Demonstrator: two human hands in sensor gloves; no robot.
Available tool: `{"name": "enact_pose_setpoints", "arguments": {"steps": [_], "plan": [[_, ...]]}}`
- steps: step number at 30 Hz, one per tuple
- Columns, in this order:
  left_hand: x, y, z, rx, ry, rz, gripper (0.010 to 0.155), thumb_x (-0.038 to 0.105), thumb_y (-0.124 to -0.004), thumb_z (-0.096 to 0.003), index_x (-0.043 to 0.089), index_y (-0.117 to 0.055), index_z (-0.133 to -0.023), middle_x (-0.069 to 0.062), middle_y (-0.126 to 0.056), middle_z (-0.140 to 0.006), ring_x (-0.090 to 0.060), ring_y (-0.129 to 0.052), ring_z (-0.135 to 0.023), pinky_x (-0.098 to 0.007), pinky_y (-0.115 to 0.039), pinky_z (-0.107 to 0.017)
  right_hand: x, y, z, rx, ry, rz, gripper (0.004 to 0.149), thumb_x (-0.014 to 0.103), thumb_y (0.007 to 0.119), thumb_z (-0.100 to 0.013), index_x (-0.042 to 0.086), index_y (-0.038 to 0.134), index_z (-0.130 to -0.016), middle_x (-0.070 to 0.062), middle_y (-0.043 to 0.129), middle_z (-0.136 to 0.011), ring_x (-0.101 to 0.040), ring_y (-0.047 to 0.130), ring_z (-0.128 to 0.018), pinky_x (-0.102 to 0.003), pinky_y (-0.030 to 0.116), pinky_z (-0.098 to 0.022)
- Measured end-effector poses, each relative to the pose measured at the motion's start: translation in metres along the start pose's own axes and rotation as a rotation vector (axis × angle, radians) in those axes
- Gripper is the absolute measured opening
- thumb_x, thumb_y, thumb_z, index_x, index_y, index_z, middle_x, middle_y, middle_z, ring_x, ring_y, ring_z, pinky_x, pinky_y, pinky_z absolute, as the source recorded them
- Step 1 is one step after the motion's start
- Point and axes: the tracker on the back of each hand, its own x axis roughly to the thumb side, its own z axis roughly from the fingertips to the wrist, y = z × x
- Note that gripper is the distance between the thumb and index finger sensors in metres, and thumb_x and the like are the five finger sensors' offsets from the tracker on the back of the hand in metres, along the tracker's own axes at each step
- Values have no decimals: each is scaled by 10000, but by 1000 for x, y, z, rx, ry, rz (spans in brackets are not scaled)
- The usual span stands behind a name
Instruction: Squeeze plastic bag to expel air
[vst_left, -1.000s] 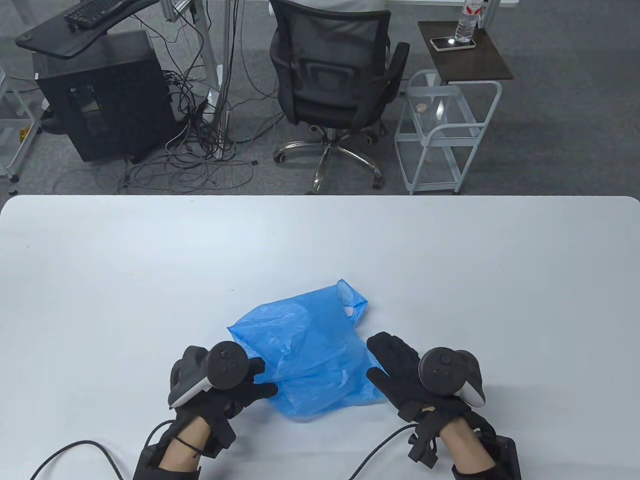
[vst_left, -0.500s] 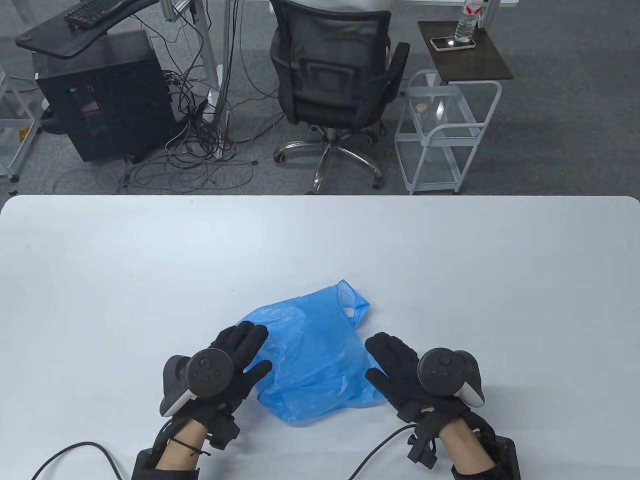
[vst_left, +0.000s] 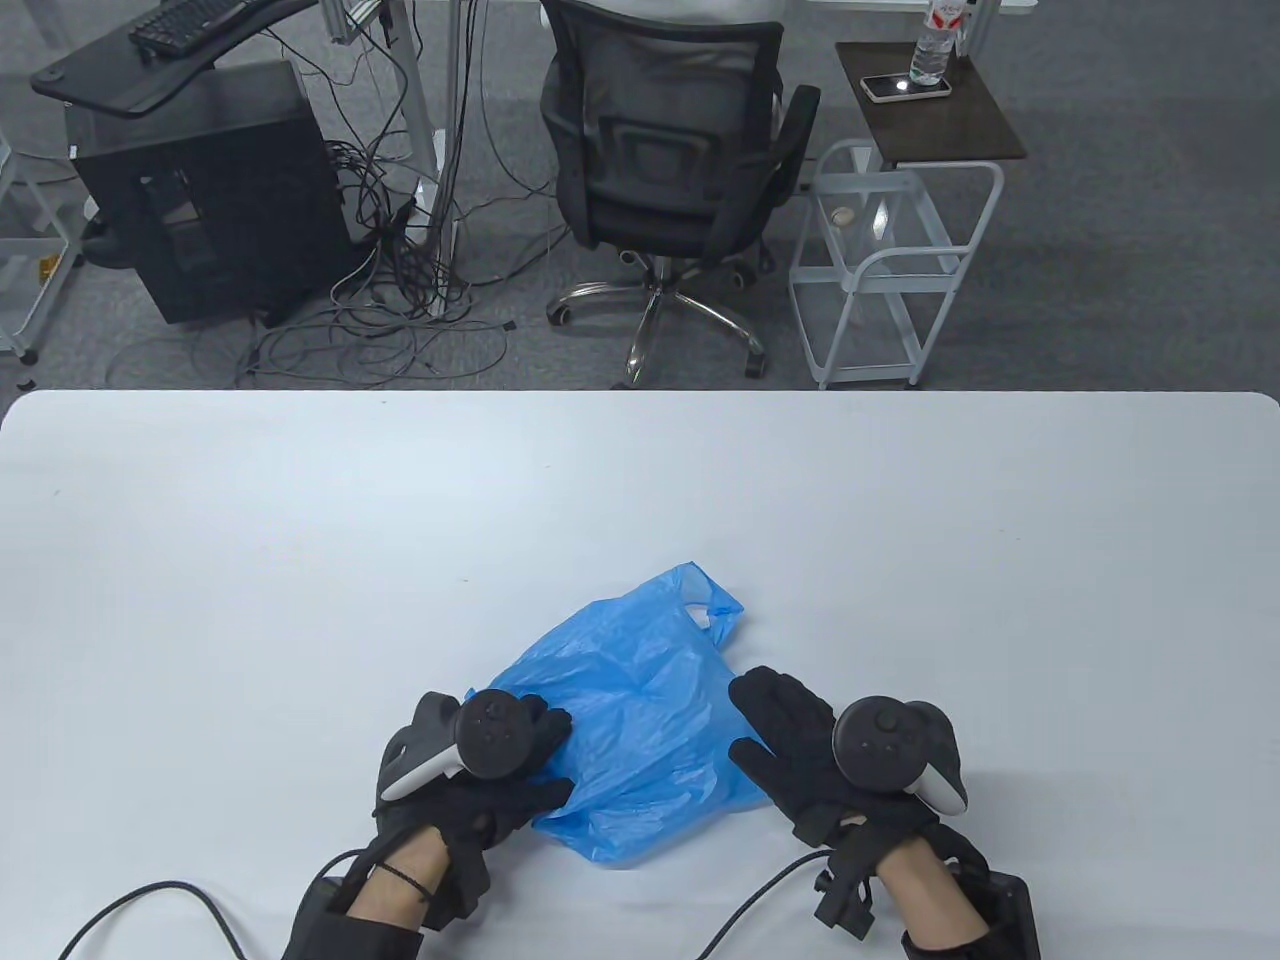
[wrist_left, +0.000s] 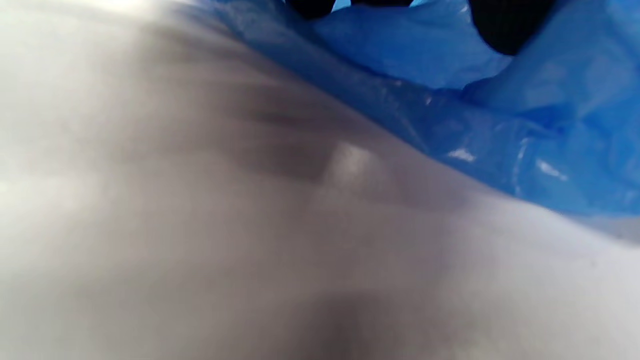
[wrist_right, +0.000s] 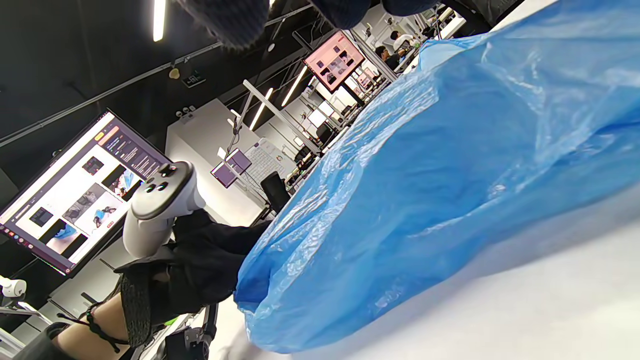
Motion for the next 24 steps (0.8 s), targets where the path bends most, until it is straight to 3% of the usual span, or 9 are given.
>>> {"name": "enact_pose_setpoints", "arguments": {"steps": [9, 18, 24], "plan": [[4, -8, -4, -31, 28, -35, 763, 610, -656, -503, 250, -385, -1118, -64, -289, -1189, -391, -273, -1093, -651, -363, -738, 9, 7, -1, 20, -31, 33, 655, 393, 587, -615, -30, 398, -1078, -382, 355, -1095, -647, 305, -935, -750, 293, -625], [14, -15, -8, -54, 39, -85, 782, 611, -645, -506, 247, -327, -1120, -69, -220, -1185, -397, -216, -1092, -671, -323, -732, 42, 55, -9, 194, -138, 124, 653, 393, 587, -615, -23, 396, -1080, -375, 345, -1099, -641, 280, -939, -750, 284, -624], [26, -20, -12, -75, 38, -126, 797, 625, -614, -509, 237, -280, -1120, -79, -186, -1181, -408, -189, -1091, -671, -314, -734, 65, 97, -18, 357, -174, 414, 635, 383, 586, -611, 30, 364, -1090, -309, 256, -1125, -602, 152, -949, -741, 200, -619]]}}
